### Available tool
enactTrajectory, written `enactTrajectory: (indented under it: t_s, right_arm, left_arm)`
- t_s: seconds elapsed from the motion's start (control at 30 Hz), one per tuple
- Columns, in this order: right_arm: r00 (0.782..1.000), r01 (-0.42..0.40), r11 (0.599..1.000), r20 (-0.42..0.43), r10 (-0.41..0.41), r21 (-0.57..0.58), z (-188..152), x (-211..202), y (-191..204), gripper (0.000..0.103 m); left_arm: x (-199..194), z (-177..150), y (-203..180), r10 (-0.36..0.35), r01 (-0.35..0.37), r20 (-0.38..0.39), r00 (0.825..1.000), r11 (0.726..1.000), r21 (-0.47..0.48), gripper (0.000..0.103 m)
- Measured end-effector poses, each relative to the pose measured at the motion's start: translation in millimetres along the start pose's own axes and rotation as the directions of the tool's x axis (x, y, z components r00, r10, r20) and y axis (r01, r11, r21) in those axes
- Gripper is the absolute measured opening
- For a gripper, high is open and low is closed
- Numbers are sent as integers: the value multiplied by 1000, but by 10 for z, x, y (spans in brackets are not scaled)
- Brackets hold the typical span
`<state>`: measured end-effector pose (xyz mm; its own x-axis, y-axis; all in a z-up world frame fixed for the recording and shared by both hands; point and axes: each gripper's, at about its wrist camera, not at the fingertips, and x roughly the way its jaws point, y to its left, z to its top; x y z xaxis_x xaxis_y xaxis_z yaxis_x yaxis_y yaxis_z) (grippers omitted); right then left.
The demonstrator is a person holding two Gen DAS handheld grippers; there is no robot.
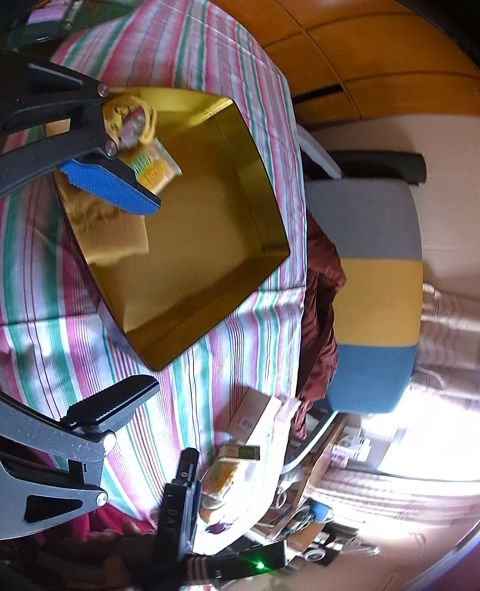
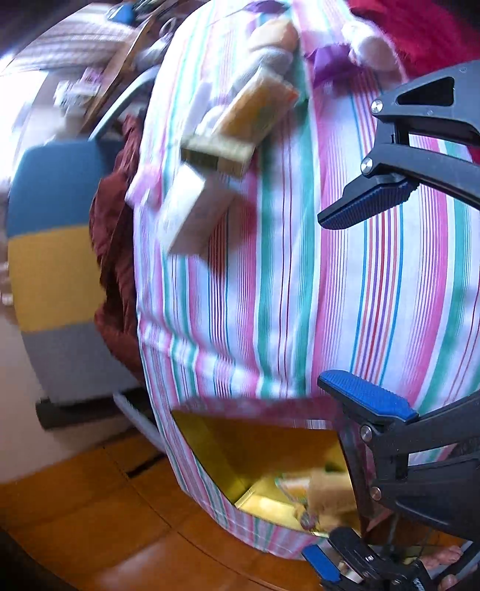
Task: Organize objects
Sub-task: 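Move both tools back to the remaining boxes on the table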
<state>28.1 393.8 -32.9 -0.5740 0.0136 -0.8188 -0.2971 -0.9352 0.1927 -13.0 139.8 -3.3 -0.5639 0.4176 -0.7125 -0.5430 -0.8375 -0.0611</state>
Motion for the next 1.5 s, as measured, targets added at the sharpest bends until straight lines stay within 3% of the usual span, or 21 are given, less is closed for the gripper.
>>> enactTrajectory:
  t_s: [0.33,0.63,0.9,1.07,1.17,1.23,1.33,1.43,1.5]
  right_arm:
    - [997,69,980,21,-74,186,174,-229,-859,80]
    - [989,134,952,25,-146,275,288,-347,-1452,80]
    - [995,81,989,47,-87,127,727,-66,-1403,80]
    - [997,77,984,16,-75,-158,914,231,-1077,80]
    - [988,122,915,-37,-148,-384,893,413,-848,84]
    - [972,159,812,-54,-227,-561,806,541,-689,85]
    - [939,230,656,-13,-345,-719,719,700,-589,86]
    - [933,208,587,-21,-358,-783,705,838,-528,86]
    - [934,204,563,-13,-356,-801,713,910,-501,85]
  left_arm:
    - [247,135,-463,-82,85,-40,996,993,86,89]
    - [477,160,-763,-121,133,-95,988,982,137,90]
    - [641,162,-876,-127,147,-135,983,978,145,90]
    - [741,196,-885,-128,150,-156,979,979,135,90]
    - [789,221,-864,-131,152,-166,977,981,123,90]
    - [826,245,-851,-133,154,-172,976,982,113,90]
    - [904,278,-857,-142,162,-187,972,982,94,90]
    - [978,300,-895,-142,163,-197,970,982,95,90]
    - [1020,320,-923,-141,164,-202,969,982,98,90]
